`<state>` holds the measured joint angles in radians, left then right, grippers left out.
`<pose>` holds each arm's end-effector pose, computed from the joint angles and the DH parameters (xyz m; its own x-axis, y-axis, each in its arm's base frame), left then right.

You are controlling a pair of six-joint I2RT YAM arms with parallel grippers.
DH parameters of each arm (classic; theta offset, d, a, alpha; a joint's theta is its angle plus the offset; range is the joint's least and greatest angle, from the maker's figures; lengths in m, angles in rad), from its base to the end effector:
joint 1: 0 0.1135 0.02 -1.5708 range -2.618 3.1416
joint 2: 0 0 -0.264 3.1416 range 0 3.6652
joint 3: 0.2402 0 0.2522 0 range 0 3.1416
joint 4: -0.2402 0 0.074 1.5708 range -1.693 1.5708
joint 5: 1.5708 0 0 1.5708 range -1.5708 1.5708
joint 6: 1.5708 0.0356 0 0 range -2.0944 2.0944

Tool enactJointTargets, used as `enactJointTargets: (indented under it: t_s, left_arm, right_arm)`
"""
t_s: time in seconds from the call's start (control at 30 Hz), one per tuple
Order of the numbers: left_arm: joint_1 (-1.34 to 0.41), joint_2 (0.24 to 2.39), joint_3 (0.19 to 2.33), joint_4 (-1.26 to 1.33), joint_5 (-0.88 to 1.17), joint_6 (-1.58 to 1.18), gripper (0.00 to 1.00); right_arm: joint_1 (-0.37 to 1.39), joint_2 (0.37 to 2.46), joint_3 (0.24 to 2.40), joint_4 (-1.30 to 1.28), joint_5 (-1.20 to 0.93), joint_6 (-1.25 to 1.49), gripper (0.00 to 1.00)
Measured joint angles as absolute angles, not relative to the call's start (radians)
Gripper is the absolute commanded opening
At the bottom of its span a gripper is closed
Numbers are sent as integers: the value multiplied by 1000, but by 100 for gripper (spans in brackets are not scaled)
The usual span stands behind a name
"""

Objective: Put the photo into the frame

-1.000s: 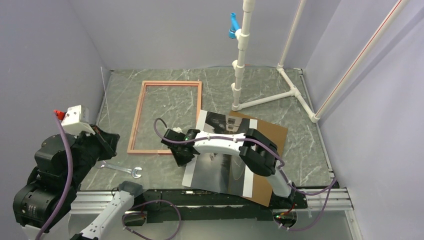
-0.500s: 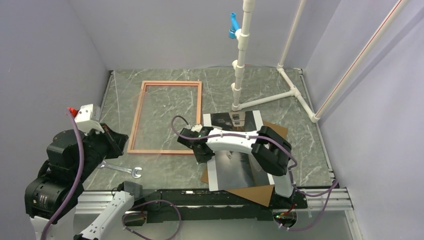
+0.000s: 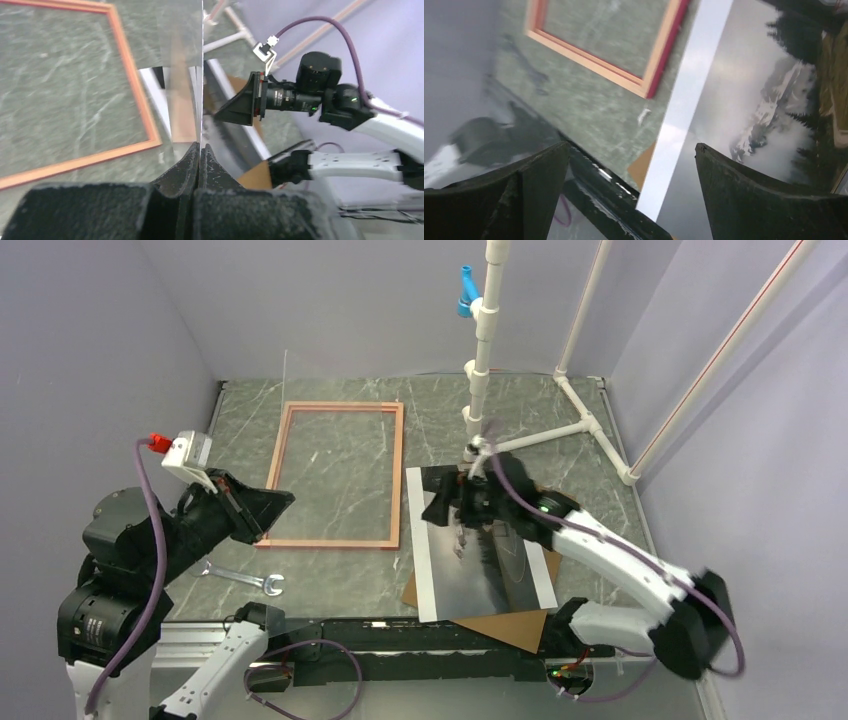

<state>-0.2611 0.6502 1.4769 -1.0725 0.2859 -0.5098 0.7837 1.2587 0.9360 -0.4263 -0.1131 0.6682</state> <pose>0.0327 -0.0191 0.4678 -0.4550 -0.3630 -0.8131 0.3321 0.7780 -0.5332 0.1887 0.1937 0.2695 -0.8494 0.0226 -0.5273 -0.2977 0.8044 0.5141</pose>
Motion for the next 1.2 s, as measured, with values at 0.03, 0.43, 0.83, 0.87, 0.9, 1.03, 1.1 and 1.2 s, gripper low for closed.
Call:
enactJointTargets:
  t_s: [0.03, 0.43, 0.83, 0.87, 0.9, 1.03, 1.1, 1.2]
  left_arm:
    - [-261, 651, 1476, -1047, 314, -522, 0]
    - [-261, 636, 1394, -682, 616, -746, 0]
    - [-261, 597, 1334, -615, 645, -788, 0]
    - [-261, 590, 1328, -617, 631, -787, 0]
    - [-261, 584, 1322, -620, 620, -786, 0]
    - [-261, 568, 1309, -649, 583, -778, 0]
    - [-261, 567, 1307, -661, 569, -775, 0]
    - [-261, 555, 1283, -654, 547, -778, 0]
  right_arm:
    - [746, 1183, 888, -380, -158, 667, 99]
    - [485, 976, 563, 352, -737, 963, 99]
    - [429, 1096, 546, 1214, -960, 1479, 66]
    - [422, 1107, 546, 1264, -968, 1521, 66]
    - [414, 1116, 546, 1310, -974, 1557, 66]
    - [411, 1127, 546, 1391, -999, 1632, 67]
    - [411, 1122, 546, 1402, -1006, 1647, 67]
    - [411, 1109, 546, 1401, -1008, 1662, 66]
